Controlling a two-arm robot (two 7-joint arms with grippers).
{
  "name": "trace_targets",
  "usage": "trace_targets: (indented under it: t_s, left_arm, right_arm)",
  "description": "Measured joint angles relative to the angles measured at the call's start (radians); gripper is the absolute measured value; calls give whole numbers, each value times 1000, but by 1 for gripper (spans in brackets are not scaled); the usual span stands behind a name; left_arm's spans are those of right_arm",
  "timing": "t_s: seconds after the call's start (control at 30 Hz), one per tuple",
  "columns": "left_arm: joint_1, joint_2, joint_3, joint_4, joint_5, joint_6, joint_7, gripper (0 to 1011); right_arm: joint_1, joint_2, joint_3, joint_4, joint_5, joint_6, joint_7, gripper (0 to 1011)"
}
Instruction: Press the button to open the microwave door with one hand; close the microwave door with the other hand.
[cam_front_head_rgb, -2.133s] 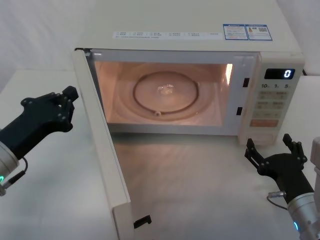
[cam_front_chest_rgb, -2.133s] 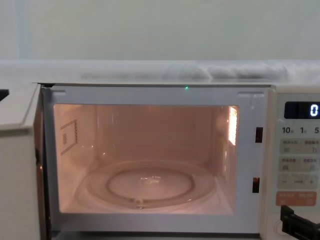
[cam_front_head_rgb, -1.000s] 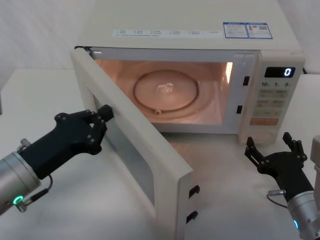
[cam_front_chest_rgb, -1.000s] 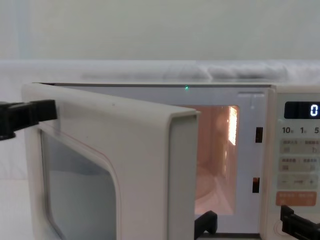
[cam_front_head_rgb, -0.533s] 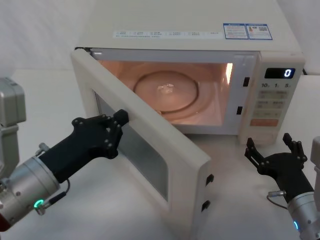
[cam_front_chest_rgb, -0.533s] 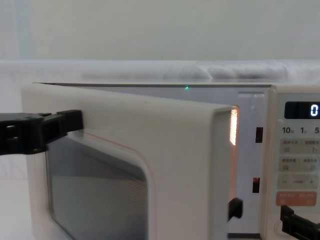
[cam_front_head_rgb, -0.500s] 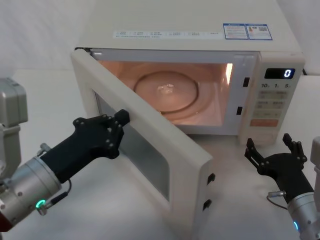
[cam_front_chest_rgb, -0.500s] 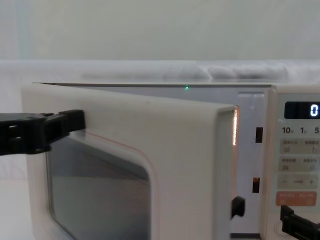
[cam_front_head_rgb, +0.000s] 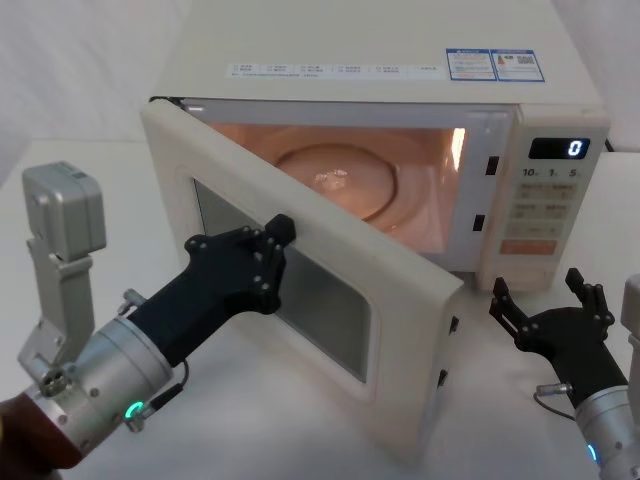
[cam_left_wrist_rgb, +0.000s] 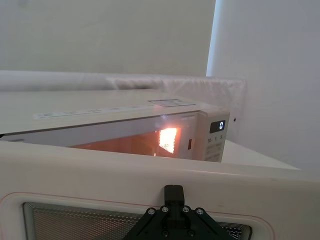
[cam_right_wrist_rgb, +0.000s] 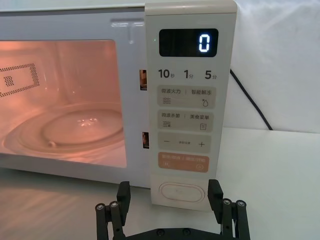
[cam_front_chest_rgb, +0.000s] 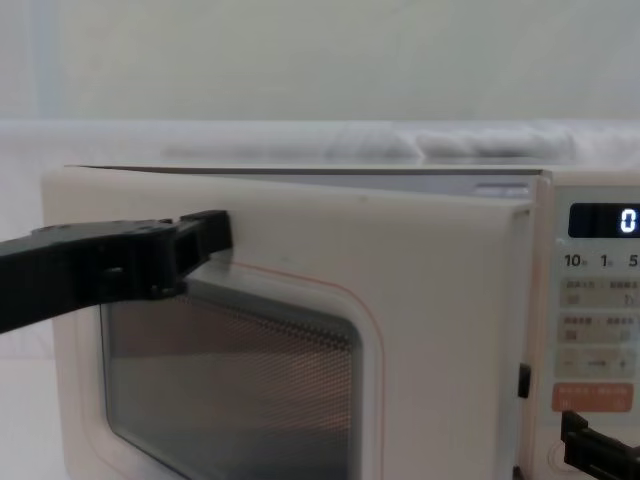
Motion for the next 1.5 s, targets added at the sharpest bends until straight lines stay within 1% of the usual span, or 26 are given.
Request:
trace_targets:
  t_s: [0.33,0.43,0.73,0.93,1.17,1.33,1.5]
  left_arm:
    - [-31,-26,60,10,34,2,43,0]
    - [-39,-32,70,15,43,3,48,0]
    - [-79,-71,105,44,72,6,61,0]
    - [-91,-84,114,58,78,6,61,0]
    - [-97,-98,116,71,81,3,61,0]
    - [-101,-105,108,80,74,-2,58,0]
    - [-104,-105,99,86,66,-7,52,0]
  right_arm:
    - [0,0,0,0,0,0,0,1002]
    - [0,0,0,0,0,0,0,1002]
    - [0,0,0,0,0,0,0,1002]
    - [0,0,0,0,0,0,0,1002]
    - [0,0,0,0,0,0,0,1002]
    - [0,0,0,0,0,0,0,1002]
    - [0,0,0,0,0,0,0,1002]
